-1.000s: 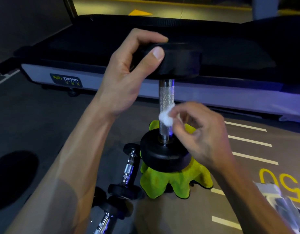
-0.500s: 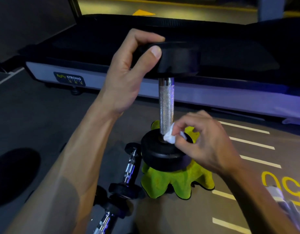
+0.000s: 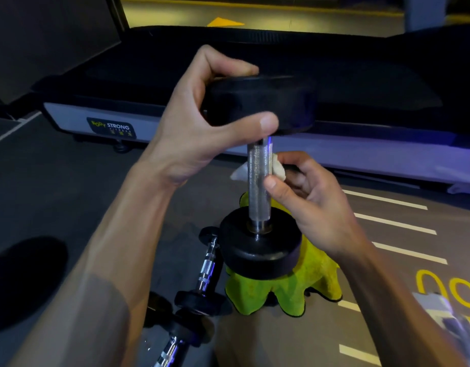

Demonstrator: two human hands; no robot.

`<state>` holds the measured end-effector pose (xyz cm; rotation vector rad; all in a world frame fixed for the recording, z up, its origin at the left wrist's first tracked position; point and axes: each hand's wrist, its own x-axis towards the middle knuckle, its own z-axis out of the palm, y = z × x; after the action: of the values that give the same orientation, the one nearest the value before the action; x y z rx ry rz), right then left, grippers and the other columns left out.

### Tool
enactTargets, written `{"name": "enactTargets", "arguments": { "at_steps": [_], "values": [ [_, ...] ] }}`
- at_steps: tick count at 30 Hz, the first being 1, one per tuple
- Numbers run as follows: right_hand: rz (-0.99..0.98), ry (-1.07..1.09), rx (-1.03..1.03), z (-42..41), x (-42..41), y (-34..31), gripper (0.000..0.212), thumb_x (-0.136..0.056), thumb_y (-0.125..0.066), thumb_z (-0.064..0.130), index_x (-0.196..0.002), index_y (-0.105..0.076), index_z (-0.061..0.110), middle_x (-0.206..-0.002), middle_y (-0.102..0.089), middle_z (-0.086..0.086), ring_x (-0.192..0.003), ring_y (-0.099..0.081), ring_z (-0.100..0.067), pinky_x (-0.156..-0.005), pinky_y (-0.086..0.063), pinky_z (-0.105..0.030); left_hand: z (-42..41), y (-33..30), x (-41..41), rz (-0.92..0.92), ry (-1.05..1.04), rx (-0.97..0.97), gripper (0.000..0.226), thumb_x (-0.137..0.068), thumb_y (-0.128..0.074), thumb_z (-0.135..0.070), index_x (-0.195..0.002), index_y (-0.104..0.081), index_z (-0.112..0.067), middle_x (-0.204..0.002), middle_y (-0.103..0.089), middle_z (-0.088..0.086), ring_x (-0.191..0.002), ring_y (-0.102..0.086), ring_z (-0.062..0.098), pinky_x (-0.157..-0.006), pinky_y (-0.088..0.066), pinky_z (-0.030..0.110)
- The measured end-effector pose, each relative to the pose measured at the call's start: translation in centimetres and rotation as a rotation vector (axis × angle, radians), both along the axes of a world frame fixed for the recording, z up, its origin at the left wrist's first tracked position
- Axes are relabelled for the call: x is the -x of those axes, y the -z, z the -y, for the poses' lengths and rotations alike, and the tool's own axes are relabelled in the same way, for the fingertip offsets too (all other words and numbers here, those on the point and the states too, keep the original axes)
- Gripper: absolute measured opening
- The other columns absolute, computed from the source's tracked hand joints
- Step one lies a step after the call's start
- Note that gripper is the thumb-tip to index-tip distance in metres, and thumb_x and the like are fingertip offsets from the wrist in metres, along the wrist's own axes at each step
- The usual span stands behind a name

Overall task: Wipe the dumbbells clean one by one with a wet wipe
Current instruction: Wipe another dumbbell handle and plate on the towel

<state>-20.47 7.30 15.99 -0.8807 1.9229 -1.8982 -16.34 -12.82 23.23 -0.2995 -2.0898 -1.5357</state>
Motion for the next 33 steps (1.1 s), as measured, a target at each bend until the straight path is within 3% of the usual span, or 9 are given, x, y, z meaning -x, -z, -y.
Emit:
{"name": "enactTargets", "arguments": {
  "at_steps": [2,5,8,12,16,20,23,28,33],
  "values": [
    [-0.006,-0.027,-0.008,0.4,0.0,0.1,0.036,-0.092,-0.071,0.022,-0.125,-0.062,0.011,-0.114,-0.079,-0.001,-0.112,-0.073,-0.018,-0.101,-0.055,-0.042,-0.2,-0.3,-0.3,-0.017,0.058,-0.002,0.051,-0.074,-0.085,-0.029,-0.109,-0.050,-0.021,-0.130,-0.060,0.009,-0.121,-0.060,0.018,-0.102,-0.052,0.040],
    [0.026,-0.047,0.061,0.4,-0.2,0.7,0.039,-0.091,-0.074,0.018,-0.127,-0.065,0.007,-0.118,-0.078,-0.011,-0.115,-0.073,-0.028,-0.103,-0.056,-0.048,-0.9,-0.3,-0.6,-0.035,0.133,0.034,0.051,-0.075,-0.084,-0.025,-0.109,-0.048,-0.018,-0.131,-0.055,0.016,-0.126,-0.056,0.022,-0.106,-0.050,0.046],
    [0.041,-0.035,0.150,0.4,-0.7,0.9,0.038,-0.092,-0.069,0.012,-0.129,-0.063,0.006,-0.117,-0.079,-0.003,-0.111,-0.074,-0.019,-0.097,-0.057,-0.032,-2.1,0.2,-0.9,-0.060,0.093,0.036,0.049,-0.080,-0.080,-0.025,-0.115,-0.048,-0.013,-0.132,-0.053,0.027,-0.122,-0.055,0.019,-0.103,-0.049,0.040],
    [0.043,0.049,0.209,0.5,-1.1,1.1,0.035,-0.091,-0.069,0.012,-0.125,-0.065,0.007,-0.115,-0.079,0.003,-0.109,-0.074,-0.012,-0.094,-0.054,-0.025,-3.8,0.3,-0.7,-0.139,0.021,0.009,0.050,-0.080,-0.082,-0.022,-0.118,-0.054,-0.008,-0.119,-0.058,0.014,-0.109,-0.060,0.016,-0.095,-0.050,0.029],
    [-0.018,0.147,0.239,-0.4,-2.0,1.0,0.022,-0.091,-0.071,0.016,-0.113,-0.070,0.017,-0.106,-0.081,0.003,-0.101,-0.076,-0.014,-0.091,-0.057,-0.031,-4.8,0.4,-0.2,-0.192,0.038,-0.003,0.054,-0.073,-0.085,-0.028,-0.116,-0.056,-0.016,-0.125,-0.058,0.027,-0.116,-0.059,0.038,-0.101,-0.048,0.045],
    [-0.127,0.209,0.203,-2.0,-1.7,-0.1,0.025,-0.091,-0.070,0.016,-0.114,-0.070,0.026,-0.106,-0.080,0.013,-0.101,-0.074,-0.006,-0.090,-0.055,-0.024,-5.3,0.6,0.5,-0.188,0.105,-0.096,0.049,-0.073,-0.081,-0.025,-0.112,-0.053,-0.016,-0.128,-0.055,0.019,-0.121,-0.056,0.024,-0.106,-0.046,0.046],
    [-0.101,0.199,0.167,-2.8,-1.3,-0.2,0.030,-0.089,-0.071,0.017,-0.117,-0.067,0.025,-0.109,-0.079,0.013,-0.105,-0.074,-0.006,-0.092,-0.054,-0.023,-5.5,1.1,0.8,-0.122,0.120,-0.113,0.046,-0.076,-0.078,-0.027,-0.115,-0.054,-0.018,-0.137,-0.055,0.021,-0.129,-0.057,0.027,-0.112,-0.044,0.057],
    [-0.044,0.235,0.155,-2.8,-0.6,0.3,0.038,-0.083,-0.076,0.023,-0.118,-0.067,0.013,-0.107,-0.081,0.006,-0.103,-0.077,-0.011,-0.089,-0.057,-0.021,-5.1,0.2,1.0,-0.083,0.072,0.045,0.039,-0.084,-0.073,-0.033,-0.117,-0.056,-0.021,-0.137,-0.057,0.021,-0.119,-0.060,0.020,-0.100,-0.047,0.038],
    [-0.098,0.276,-0.030,-4.0,-1.4,1.1,0.039,-0.087,-0.074,0.032,-0.124,-0.069,0.021,-0.115,-0.079,0.011,-0.111,-0.074,-0.007,-0.101,-0.057,-0.031,-4.6,0.7,0.6,-0.081,-0.004,0.116,0.040,-0.092,-0.063,-0.029,-0.131,-0.058,-0.018,-0.130,-0.061,0.016,-0.117,-0.060,0.012,-0.099,-0.045,0.025]
  ]
}}
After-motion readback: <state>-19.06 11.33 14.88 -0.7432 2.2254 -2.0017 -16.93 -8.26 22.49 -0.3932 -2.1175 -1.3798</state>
